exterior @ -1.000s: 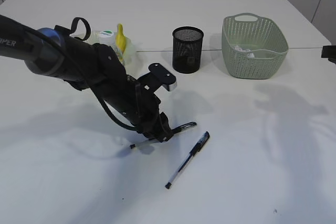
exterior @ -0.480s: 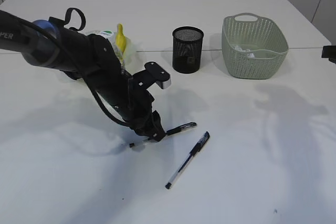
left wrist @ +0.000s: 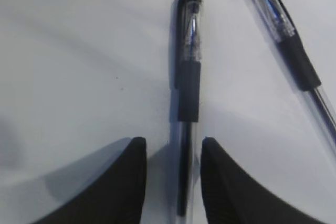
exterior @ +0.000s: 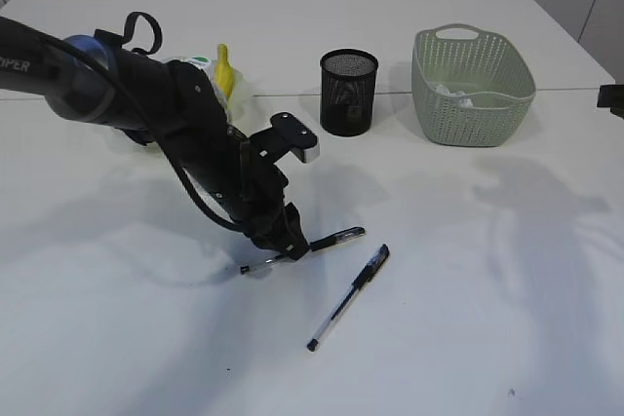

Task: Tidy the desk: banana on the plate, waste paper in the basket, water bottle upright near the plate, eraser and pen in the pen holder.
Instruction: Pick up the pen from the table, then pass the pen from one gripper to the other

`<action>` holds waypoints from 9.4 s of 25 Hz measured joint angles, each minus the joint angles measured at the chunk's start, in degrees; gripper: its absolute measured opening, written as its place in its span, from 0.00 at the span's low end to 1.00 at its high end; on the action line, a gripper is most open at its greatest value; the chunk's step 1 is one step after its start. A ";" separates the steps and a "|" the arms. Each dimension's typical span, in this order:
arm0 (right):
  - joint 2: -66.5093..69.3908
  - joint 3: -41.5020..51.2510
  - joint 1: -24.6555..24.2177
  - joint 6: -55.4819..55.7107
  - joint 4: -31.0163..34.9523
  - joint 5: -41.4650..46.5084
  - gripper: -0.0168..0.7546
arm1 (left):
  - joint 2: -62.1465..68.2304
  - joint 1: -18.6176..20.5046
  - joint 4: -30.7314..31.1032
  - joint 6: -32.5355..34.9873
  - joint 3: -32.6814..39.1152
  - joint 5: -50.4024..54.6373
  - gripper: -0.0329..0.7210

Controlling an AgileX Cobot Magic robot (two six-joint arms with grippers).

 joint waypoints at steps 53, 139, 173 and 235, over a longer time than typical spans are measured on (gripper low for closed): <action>0.00 0.00 0.00 0.00 0.00 0.00 0.41 | 0.84 -3.08 8.21 -0.16 -1.60 9.24 0.37; 0.00 0.00 0.00 0.00 0.21 0.00 0.41 | 6.20 -5.18 1.58 0.50 -13.25 5.72 0.07; 0.00 0.00 0.00 0.00 0.21 0.00 0.41 | 6.19 -5.18 -18.06 1.22 -23.87 -12.51 0.07; 0.00 0.00 0.00 0.00 0.21 -0.30 0.41 | 6.85 -7.72 -32.98 17.54 -32.00 -33.54 0.07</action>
